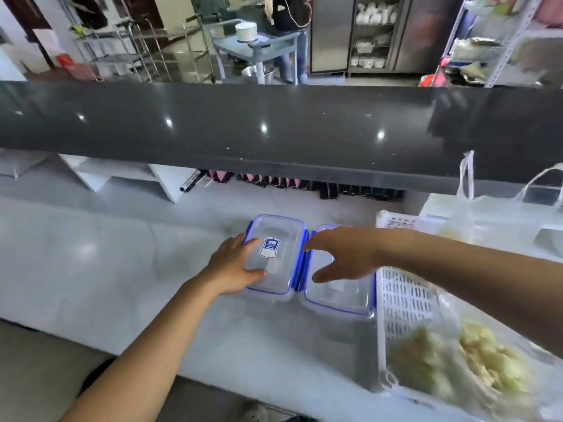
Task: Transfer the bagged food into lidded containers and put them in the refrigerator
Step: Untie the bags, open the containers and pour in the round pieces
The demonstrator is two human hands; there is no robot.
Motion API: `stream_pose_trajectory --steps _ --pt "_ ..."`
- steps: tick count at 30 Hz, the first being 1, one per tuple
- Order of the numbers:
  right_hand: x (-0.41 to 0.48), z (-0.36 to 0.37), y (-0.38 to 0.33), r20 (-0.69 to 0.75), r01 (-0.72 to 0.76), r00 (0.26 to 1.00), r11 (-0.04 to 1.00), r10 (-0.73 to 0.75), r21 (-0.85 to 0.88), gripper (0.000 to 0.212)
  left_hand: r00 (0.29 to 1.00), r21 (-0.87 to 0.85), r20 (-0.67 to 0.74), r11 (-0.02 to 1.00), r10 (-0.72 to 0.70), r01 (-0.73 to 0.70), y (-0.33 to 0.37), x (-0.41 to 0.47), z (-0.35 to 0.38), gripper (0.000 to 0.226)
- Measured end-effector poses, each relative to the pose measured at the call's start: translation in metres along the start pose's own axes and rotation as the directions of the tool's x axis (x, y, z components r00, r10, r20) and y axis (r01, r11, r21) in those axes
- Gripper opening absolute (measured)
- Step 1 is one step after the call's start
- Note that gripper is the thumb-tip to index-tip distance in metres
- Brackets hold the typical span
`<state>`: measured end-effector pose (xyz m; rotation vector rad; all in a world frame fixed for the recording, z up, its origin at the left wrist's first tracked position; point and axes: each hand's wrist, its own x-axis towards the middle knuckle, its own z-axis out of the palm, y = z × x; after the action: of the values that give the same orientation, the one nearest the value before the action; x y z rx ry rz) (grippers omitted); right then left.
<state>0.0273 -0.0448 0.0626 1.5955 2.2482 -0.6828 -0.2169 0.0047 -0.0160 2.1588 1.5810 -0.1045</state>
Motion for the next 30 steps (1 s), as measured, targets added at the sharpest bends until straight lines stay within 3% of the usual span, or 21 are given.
stream_pose_trajectory --steps 6,15,18,28,30 --pt "0.064 0.037 -0.040 0.046 -0.162 0.984 0.973 0.172 -0.167 0.077 0.970 0.098 0.132 0.971 0.203 -0.217 -0.048 0.038 0.007 0.081" --pt "0.092 0.102 -0.099 -0.160 -0.427 0.889 0.903 0.429 0.043 0.083 0.905 0.073 0.124 0.905 0.408 -0.418 -0.100 0.050 0.039 0.073" --pt "0.083 0.123 -0.125 -0.227 -0.410 0.864 0.890 0.449 0.198 0.097 0.888 0.012 0.091 0.891 0.451 -0.454 -0.120 0.038 0.049 0.073" --pt "0.064 0.202 -0.202 -0.431 -0.246 0.748 0.814 0.504 0.526 0.068 0.876 -0.102 0.083 0.879 0.474 -0.466 -0.167 -0.051 0.064 0.080" --pt "0.060 0.202 -0.209 -0.475 -0.171 0.715 0.787 0.513 0.592 0.064 0.867 -0.188 0.074 0.861 0.493 -0.474 -0.171 -0.059 0.060 0.081"
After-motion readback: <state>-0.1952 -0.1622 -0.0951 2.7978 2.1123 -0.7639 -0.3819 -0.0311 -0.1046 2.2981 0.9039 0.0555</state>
